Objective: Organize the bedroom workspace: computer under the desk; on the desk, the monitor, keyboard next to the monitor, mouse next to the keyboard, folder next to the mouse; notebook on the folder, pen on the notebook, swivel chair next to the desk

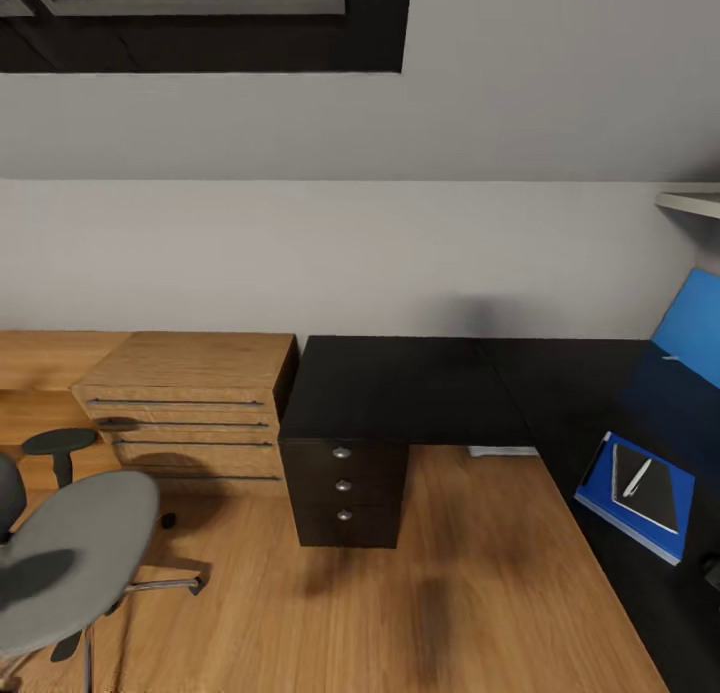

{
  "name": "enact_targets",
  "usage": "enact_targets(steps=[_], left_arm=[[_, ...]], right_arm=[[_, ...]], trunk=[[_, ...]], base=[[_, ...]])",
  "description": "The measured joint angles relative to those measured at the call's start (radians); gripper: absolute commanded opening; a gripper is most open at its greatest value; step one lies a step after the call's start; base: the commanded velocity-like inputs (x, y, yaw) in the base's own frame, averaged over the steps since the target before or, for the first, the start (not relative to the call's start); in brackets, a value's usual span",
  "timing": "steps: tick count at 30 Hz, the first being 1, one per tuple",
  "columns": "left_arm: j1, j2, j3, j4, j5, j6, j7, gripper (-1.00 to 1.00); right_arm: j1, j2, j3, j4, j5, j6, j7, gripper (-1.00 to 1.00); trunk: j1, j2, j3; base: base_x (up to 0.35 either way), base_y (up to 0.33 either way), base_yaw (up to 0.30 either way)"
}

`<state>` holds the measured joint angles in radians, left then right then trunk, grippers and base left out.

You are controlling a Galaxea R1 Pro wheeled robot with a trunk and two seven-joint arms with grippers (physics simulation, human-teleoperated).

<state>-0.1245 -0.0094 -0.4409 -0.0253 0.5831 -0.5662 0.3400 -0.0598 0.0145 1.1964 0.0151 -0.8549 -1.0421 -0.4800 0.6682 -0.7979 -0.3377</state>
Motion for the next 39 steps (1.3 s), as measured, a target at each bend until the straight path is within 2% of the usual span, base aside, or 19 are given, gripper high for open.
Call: enact_targets(steps=[17,23,24,25,26,29,31,32,36,39], left_arm=[[0.003,-0.005,-0.003,0.002,-0.004,0.000,-0.007,1.00],[0.003,-0.038,-0.007,-0.001,-0.005,0.004,-0.006,1.00],[0.002,-0.021,-0.002,-0.115,-0.004,0.002,-0.001,1.00],[0.002,0.000,-0.003,-0.185,-0.003,0.003,0.000,1.00],[0.003,0.020,-0.001,-0.234,-0.002,0.003,0.001,1.00],[0.003,0.056,0.009,-0.321,0.006,0.004,0.001,1.00],[0.003,0.068,0.030,-0.335,0.024,0.005,-0.003,1.00],[0.003,0.073,0.047,-0.319,0.034,0.002,-0.007,1.00],[0.003,0.075,0.060,-0.236,0.041,-0.008,-0.025,1.00],[0.002,0.073,0.063,-0.208,0.041,-0.050,-0.053,1.00]], right_arm=[[0.017,-0.002,0.000,-0.001,-0.002,-0.003,0.007,1.00],[0.013,-0.016,-0.002,-0.014,0.005,0.002,0.007,1.00],[-0.048,-0.013,-0.004,-0.021,0.007,0.031,0.008,1.00],[-0.127,-0.013,0.000,-0.023,0.010,0.061,0.008,1.00],[-0.168,-0.012,-0.001,-0.024,0.009,0.098,0.008,1.00],[-0.260,-0.014,-0.001,-0.042,0.009,0.161,0.009,1.00],[-0.285,-0.018,-0.002,-0.051,0.006,0.159,0.009,1.00],[-0.298,-0.019,0.000,-0.051,0.005,0.127,0.007,1.00],[-0.305,-0.022,0.001,-0.020,-0.001,0.026,0.003,1.00],[-0.306,-0.022,0.003,-0.011,-0.001,-0.004,0.001,1.00]], trunk=[[0.000,0.000,0.000],[0.000,0.000,0.000],[0.000,0.000,-0.001],[0.000,0.000,-0.001],[0.000,0.000,-0.002],[0.000,0.000,-0.003],[0.000,0.000,-0.005],[0.000,0.000,-0.005],[0.000,0.000,-0.008],[0.000,0.000,-0.011]], base=[[0.000,0.000,0.282],[0.000,0.000,0.283],[0.000,0.000,0.283],[0.000,0.000,0.282],[0.000,0.000,0.281],[0.000,0.000,0.279],[0.000,0.000,0.268],[0.000,0.000,0.264],[0.000,0.000,0.257],[0.000,0.000,0.251]])
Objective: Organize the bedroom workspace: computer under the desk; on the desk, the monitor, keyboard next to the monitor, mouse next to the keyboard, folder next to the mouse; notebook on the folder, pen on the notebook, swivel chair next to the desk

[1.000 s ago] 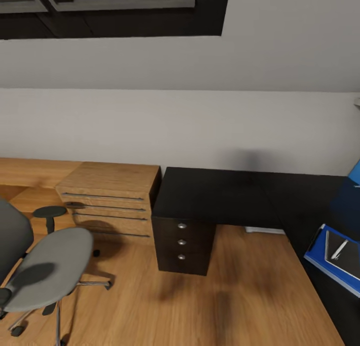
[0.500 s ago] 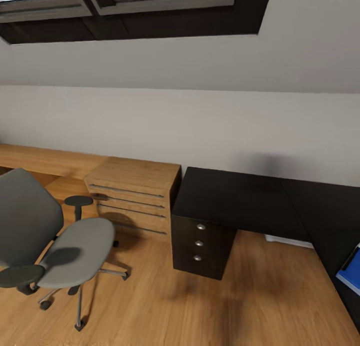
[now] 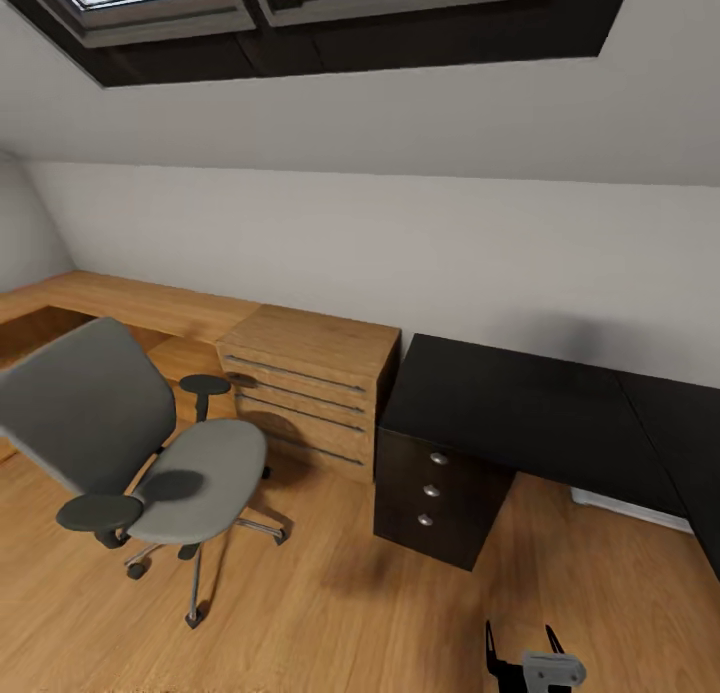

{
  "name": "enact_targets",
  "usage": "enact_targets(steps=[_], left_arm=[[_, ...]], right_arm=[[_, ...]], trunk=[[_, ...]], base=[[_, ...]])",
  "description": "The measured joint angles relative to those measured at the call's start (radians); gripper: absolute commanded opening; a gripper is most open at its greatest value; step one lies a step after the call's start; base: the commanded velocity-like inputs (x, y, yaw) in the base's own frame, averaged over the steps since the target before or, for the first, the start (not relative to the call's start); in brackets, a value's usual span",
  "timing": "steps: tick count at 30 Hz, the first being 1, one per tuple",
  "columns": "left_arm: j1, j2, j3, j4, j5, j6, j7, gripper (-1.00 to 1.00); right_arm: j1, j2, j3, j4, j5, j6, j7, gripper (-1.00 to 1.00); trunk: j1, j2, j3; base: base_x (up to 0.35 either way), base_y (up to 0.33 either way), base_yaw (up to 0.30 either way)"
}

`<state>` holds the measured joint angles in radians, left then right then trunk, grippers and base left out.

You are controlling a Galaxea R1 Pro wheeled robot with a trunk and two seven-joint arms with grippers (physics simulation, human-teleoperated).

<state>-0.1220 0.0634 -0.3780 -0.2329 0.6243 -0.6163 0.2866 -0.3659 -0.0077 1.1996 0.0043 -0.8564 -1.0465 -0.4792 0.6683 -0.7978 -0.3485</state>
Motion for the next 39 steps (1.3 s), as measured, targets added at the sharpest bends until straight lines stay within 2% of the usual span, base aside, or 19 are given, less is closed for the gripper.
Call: enact_targets(steps=[4,10,11,14,16,21,24,28,39], left_arm=[[0.000,-0.001,0.001,0.014,0.000,-0.040,-0.014,1.00],[0.000,-0.002,-0.011,0.020,-0.004,-0.053,-0.019,1.00],[0.000,-0.010,-0.029,0.069,-0.082,-0.129,-0.018,1.00],[0.000,-0.028,-0.031,0.112,-0.134,-0.211,-0.012,1.00],[0.000,-0.047,-0.032,0.167,-0.165,-0.322,-0.009,1.00],[0.000,-0.054,-0.030,0.190,-0.172,-0.372,-0.006,1.00],[0.000,-0.054,-0.030,0.192,-0.173,-0.377,-0.005,1.00],[0.000,-0.054,-0.031,0.193,-0.173,-0.380,-0.005,1.00],[0.000,-0.054,-0.030,0.193,-0.172,-0.381,-0.005,1.00]], right_arm=[[0.000,0.003,0.002,0.004,0.000,0.000,-0.001,1.00],[0.001,0.003,0.001,0.006,0.001,0.000,-0.003,1.00],[0.002,0.001,-0.001,0.006,0.000,0.000,-0.003,1.00],[0.001,0.001,0.000,0.006,0.000,0.000,-0.003,1.00],[0.002,0.005,0.002,0.006,0.000,0.000,-0.003,1.00],[0.002,0.006,0.001,0.006,0.000,0.000,-0.005,1.00],[0.002,0.007,0.001,0.006,0.000,0.000,-0.017,1.00],[0.002,0.017,0.004,0.005,0.004,0.000,-0.079,1.00],[0.003,0.038,0.004,0.006,0.007,0.000,-0.104,1.00]], trunk=[[0.000,0.000,-0.003],[0.000,0.000,-0.008],[0.000,0.000,-0.009],[0.000,0.000,-0.012],[0.000,0.000,-0.013],[0.000,0.000,-0.018],[0.000,0.000,-0.020],[0.000,0.000,-0.023],[0.000,0.000,-0.033]], base=[[0.000,0.000,0.249],[0.000,0.000,0.248],[0.000,0.000,0.248],[0.000,0.000,0.248],[0.000,0.000,0.248],[0.000,0.000,0.248],[0.000,0.000,0.248],[0.000,0.000,0.248],[0.000,0.000,0.248]])
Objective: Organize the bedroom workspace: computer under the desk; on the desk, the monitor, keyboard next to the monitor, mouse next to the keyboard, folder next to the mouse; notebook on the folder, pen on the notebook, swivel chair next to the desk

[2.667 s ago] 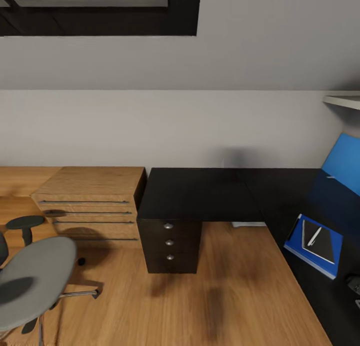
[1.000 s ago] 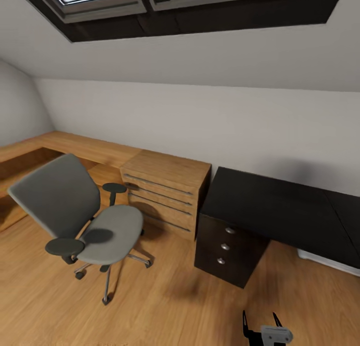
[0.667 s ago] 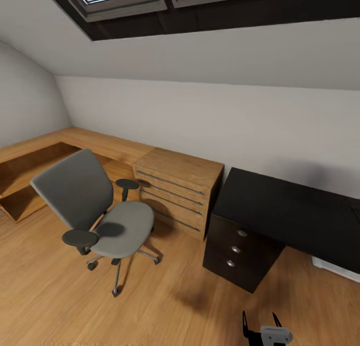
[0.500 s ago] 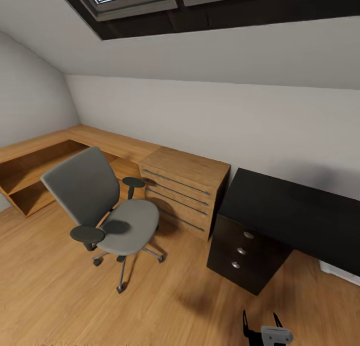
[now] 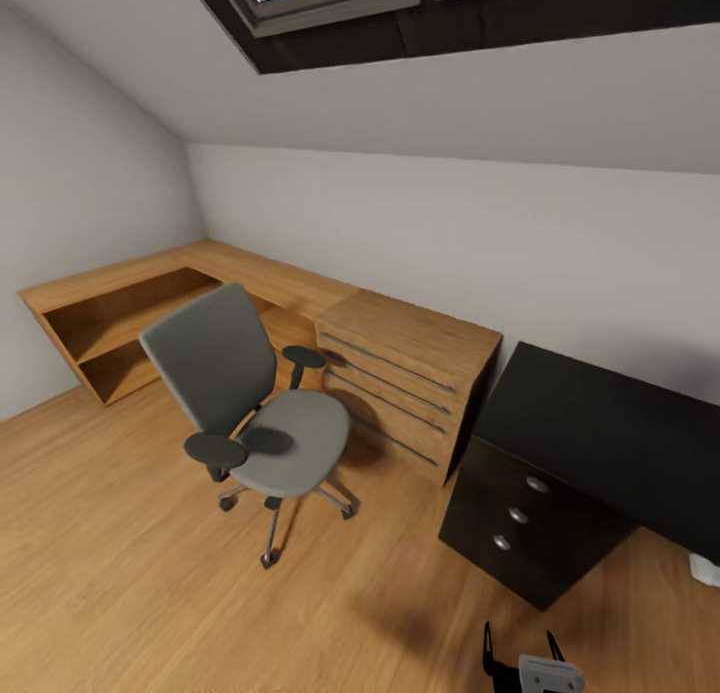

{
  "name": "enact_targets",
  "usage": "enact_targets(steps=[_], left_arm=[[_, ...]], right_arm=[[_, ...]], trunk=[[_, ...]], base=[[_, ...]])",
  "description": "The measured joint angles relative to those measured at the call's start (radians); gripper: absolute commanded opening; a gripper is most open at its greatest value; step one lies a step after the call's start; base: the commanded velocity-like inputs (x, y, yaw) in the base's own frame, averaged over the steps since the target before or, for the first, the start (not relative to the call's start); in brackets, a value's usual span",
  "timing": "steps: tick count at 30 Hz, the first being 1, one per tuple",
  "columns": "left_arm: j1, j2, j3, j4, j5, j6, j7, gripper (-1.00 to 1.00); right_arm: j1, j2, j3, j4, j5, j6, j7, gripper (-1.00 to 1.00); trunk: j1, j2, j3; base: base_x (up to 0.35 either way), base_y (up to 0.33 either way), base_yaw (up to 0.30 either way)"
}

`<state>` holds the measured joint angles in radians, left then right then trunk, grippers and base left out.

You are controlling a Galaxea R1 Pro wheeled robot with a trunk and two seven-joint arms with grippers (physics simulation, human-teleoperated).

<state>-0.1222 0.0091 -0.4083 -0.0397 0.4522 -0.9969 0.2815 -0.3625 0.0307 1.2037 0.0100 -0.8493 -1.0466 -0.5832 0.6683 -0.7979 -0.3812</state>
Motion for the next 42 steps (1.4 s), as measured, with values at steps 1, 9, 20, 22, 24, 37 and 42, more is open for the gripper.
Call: enact_targets(steps=[1,9,20,22,24,37,42], left_arm=[[0.000,0.000,0.000,0.000,0.000,0.000,0.000,1.00],[0.000,0.001,0.002,0.000,0.003,0.001,0.002,1.00],[0.000,0.002,0.004,0.000,0.004,0.004,0.004,1.00],[0.000,0.002,0.004,0.000,0.004,0.005,0.004,1.00],[0.000,0.002,0.004,0.000,0.004,0.006,0.004,1.00],[0.000,0.002,0.004,0.000,0.004,0.006,0.005,1.00],[0.000,0.002,0.005,0.000,0.004,0.006,0.005,1.00]], right_arm=[[0.003,0.004,0.000,0.000,0.001,0.000,-0.004,1.00],[0.016,0.016,0.002,0.000,0.006,0.000,-0.056,1.00],[0.016,0.041,0.011,-0.002,0.013,0.002,-0.064,1.00],[0.016,0.048,0.005,-0.002,0.009,0.000,-0.064,1.00],[0.016,0.052,0.005,-0.002,0.008,0.000,-0.064,1.00],[0.016,0.053,0.002,-0.003,0.005,0.000,-0.065,1.00],[0.016,0.054,0.002,-0.005,0.005,0.000,-0.066,1.00]], trunk=[[0.000,0.000,-0.001],[0.000,0.000,-0.007],[0.000,0.000,-0.014],[0.000,0.000,-0.014],[0.000,0.000,-0.014],[0.000,0.000,-0.006],[0.000,0.000,-0.002]], base=[[0.000,0.000,0.248],[0.000,0.000,0.250],[0.000,0.000,0.266],[0.000,0.000,0.283],[0.000,0.000,0.284],[0.000,0.000,0.275],[0.000,0.000,0.263]])
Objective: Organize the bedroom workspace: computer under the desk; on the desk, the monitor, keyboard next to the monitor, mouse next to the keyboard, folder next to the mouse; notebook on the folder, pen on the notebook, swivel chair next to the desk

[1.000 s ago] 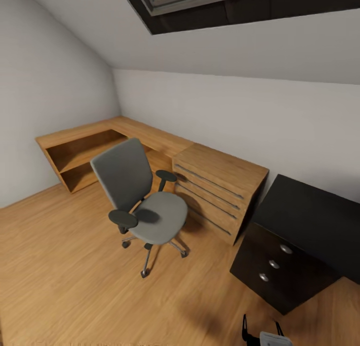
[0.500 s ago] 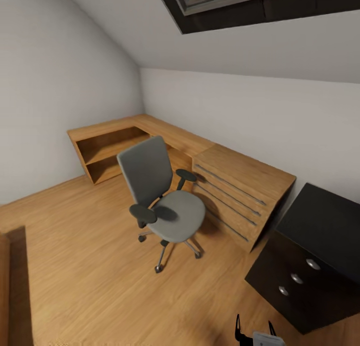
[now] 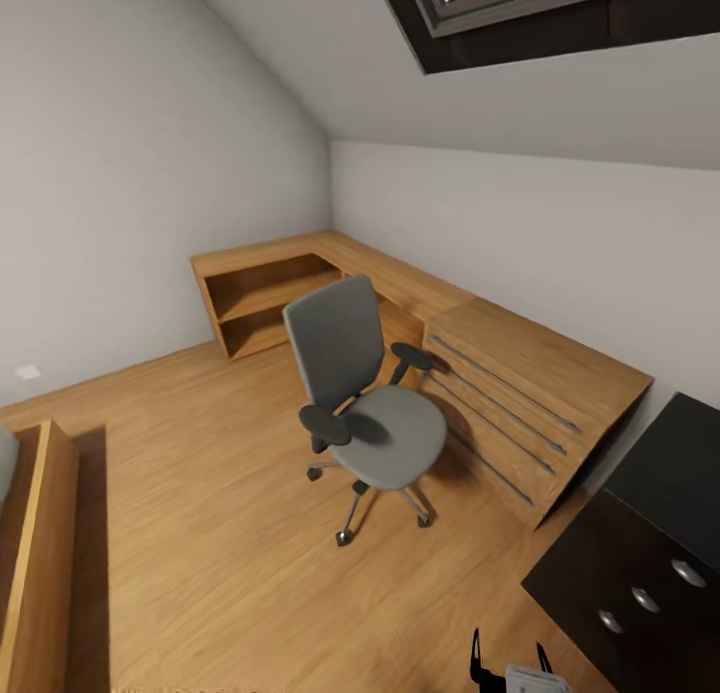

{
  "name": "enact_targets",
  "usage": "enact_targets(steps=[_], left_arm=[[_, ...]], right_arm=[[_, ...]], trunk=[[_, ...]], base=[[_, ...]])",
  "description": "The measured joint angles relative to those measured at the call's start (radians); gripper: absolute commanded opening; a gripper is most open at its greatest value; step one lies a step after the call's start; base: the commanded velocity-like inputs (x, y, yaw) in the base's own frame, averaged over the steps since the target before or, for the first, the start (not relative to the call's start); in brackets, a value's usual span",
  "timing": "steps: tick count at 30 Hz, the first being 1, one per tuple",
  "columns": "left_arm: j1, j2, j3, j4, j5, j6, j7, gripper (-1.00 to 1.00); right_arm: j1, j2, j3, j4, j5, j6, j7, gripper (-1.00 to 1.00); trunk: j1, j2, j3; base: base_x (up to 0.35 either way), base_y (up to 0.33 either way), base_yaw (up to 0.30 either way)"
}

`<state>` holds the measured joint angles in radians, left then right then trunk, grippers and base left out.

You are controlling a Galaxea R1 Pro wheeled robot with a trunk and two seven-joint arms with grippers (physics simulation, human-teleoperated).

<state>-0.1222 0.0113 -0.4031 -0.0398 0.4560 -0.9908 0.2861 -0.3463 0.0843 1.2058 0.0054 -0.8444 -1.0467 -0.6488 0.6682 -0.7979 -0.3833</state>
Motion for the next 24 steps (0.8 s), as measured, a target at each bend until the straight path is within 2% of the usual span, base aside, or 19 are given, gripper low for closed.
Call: enact_targets(steps=[24], left_arm=[[0.000,-0.001,-0.001,0.000,-0.001,0.008,-0.002,1.00]], right_arm=[[0.000,-0.005,-0.012,0.000,-0.002,0.000,0.000,1.00]], trunk=[[0.000,0.000,0.021]], base=[[0.000,0.000,0.251]])
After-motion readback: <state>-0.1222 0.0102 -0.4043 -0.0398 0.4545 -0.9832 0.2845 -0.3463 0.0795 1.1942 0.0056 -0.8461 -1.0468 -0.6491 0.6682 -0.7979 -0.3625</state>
